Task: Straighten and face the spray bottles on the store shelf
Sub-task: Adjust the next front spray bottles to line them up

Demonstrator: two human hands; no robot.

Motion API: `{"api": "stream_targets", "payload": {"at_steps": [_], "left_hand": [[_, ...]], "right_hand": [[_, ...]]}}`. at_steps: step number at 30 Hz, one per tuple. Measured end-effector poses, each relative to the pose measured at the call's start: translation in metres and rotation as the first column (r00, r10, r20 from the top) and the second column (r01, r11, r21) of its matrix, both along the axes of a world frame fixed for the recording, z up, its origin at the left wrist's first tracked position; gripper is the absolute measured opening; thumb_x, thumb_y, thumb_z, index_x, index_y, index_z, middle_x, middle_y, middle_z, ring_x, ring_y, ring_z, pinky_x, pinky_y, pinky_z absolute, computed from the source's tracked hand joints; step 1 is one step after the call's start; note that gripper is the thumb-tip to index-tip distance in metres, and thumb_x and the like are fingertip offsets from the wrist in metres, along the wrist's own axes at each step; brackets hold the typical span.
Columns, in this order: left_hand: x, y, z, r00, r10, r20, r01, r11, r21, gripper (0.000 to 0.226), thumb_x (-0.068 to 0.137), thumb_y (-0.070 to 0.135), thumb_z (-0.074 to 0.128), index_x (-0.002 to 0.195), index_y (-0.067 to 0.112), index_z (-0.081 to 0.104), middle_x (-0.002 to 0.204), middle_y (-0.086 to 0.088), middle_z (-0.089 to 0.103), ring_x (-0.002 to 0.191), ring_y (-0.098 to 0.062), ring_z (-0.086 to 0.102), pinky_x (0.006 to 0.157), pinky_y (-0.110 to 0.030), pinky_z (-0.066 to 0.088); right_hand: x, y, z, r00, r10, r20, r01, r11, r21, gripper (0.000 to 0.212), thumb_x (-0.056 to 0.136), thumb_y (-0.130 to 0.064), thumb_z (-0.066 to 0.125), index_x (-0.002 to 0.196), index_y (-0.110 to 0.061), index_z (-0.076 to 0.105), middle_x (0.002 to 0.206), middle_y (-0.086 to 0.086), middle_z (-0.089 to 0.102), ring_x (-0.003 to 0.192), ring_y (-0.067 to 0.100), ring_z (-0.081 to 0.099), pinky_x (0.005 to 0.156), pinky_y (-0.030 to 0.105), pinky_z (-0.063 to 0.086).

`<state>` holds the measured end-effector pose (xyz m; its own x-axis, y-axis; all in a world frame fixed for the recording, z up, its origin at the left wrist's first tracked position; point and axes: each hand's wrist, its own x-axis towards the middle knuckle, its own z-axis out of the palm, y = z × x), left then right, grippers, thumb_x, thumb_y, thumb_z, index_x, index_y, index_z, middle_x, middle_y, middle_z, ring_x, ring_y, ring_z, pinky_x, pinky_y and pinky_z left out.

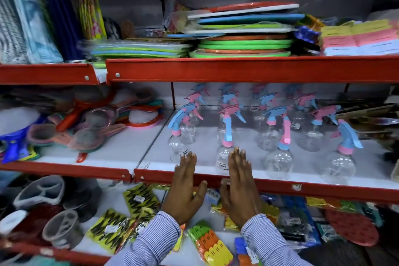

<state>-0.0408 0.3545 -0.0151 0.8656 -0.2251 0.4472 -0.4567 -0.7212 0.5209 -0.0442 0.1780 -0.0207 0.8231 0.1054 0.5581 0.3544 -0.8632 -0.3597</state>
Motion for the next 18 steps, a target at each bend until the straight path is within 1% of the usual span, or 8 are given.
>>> {"api": "stream_targets", "payload": {"at_steps": [4,7,9,11,13,15,16,18], "left_hand": [[-0.004,0.028,-0.002,0.993,0.097,0.064,-0.101,0.993,0.059,0.072,0.093,0.047,0.034,0.151,0.023,0.001,0.162,0.005,-0.005,0.149,-0.010,-0.014,0.123,-0.038,-0.002],[0.006,0.051,-0.001,0.992,0.117,0.039,-0.118,0.992,0.038,0.073,0.091,0.051,0.031,0.151,0.021,0.002,0.163,0.000,-0.002,0.150,-0.011,-0.010,0.124,-0.041,0.004],[0.016,0.063,-0.002,0.994,0.106,0.003,-0.106,0.994,0.027,0.076,0.089,0.052,0.030,0.151,0.020,0.001,0.163,-0.001,-0.002,0.150,-0.011,-0.008,0.125,-0.041,0.008],[0.027,0.075,0.000,0.996,0.076,-0.055,-0.077,0.997,-0.009,0.081,0.086,0.056,0.030,0.151,0.018,0.000,0.163,0.000,-0.003,0.150,-0.011,-0.005,0.124,-0.037,0.009],[0.038,0.084,0.004,0.991,0.040,-0.129,-0.050,0.996,-0.075,0.083,0.087,0.055,0.037,0.151,0.015,0.001,0.162,-0.001,0.000,0.150,-0.013,0.003,0.121,-0.027,0.009],[0.049,0.090,0.009,0.983,0.015,-0.182,-0.038,0.992,-0.121,0.080,0.091,0.039,0.051,0.151,0.012,0.004,0.162,-0.003,0.006,0.150,-0.016,0.012,0.116,-0.020,0.009],[0.055,0.092,0.011,0.980,0.003,-0.200,-0.033,0.989,-0.146,0.079,0.092,0.029,0.055,0.151,0.011,0.005,0.162,-0.005,0.009,0.149,-0.017,0.016,0.114,-0.018,0.011],[0.067,0.094,0.017,0.966,-0.019,-0.256,-0.033,0.980,-0.197,0.078,0.091,0.019,0.057,0.150,0.009,0.008,0.161,-0.006,0.015,0.148,-0.019,0.020,0.111,-0.018,0.015]], "right_hand": [[0.001,0.028,0.006,0.998,0.047,0.052,-0.042,0.994,-0.098,0.069,0.090,-0.020,0.039,0.148,-0.009,0.003,0.160,0.010,0.001,0.148,0.023,-0.008,0.119,0.041,0.005],[0.010,0.049,0.010,0.990,0.124,0.068,-0.112,0.981,-0.158,0.067,0.091,-0.018,0.037,0.149,-0.011,0.002,0.160,0.009,0.002,0.148,0.022,-0.005,0.119,0.040,0.007],[0.018,0.061,0.009,0.984,0.164,0.065,-0.152,0.976,-0.157,0.065,0.091,-0.017,0.035,0.149,-0.012,0.005,0.160,0.007,0.004,0.148,0.017,-0.004,0.120,0.036,0.006],[0.030,0.074,0.006,0.985,0.171,0.020,-0.170,0.984,-0.056,0.062,0.092,-0.018,0.033,0.149,-0.015,0.008,0.160,0.001,0.004,0.148,0.011,-0.002,0.121,0.030,0.006],[0.043,0.087,0.004,0.984,0.163,-0.069,-0.153,0.978,0.142,0.062,0.093,-0.020,0.035,0.149,-0.019,0.009,0.160,-0.005,0.004,0.147,0.008,0.003,0.120,0.027,0.011],[0.058,0.096,0.005,0.972,0.145,-0.186,-0.081,0.945,0.315,0.061,0.094,-0.019,0.039,0.149,-0.018,0.012,0.159,0.000,0.011,0.146,0.012,0.015,0.120,0.028,0.017],[0.066,0.100,0.007,0.961,0.125,-0.248,-0.029,0.933,0.358,0.060,0.094,-0.018,0.040,0.148,-0.015,0.015,0.158,0.004,0.018,0.144,0.017,0.023,0.118,0.027,0.020],[0.082,0.105,0.013,0.934,0.108,-0.339,0.041,0.914,0.404,0.058,0.093,-0.014,0.041,0.147,-0.013,0.019,0.155,0.010,0.027,0.138,0.022,0.036,0.112,0.027,0.029]]}}
